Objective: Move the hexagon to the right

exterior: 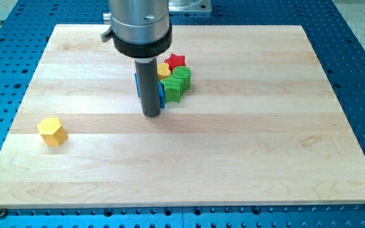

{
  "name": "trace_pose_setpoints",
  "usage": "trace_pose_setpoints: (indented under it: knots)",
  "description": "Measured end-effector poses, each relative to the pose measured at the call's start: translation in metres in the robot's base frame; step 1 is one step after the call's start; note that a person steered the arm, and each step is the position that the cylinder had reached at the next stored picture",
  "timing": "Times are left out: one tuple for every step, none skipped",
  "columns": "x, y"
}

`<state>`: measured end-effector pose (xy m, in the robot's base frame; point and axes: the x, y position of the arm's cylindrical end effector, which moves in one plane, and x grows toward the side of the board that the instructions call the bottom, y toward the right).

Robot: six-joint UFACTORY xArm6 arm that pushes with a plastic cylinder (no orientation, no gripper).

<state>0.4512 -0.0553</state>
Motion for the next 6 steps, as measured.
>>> trace_pose_setpoints:
  knots:
    - [0.015, 0.000]
    - [0.095, -0.075]
    - [0.126, -0.208]
    - [0.053, -0.169]
    - [0.033, -0.128]
    - [0.064, -0.081]
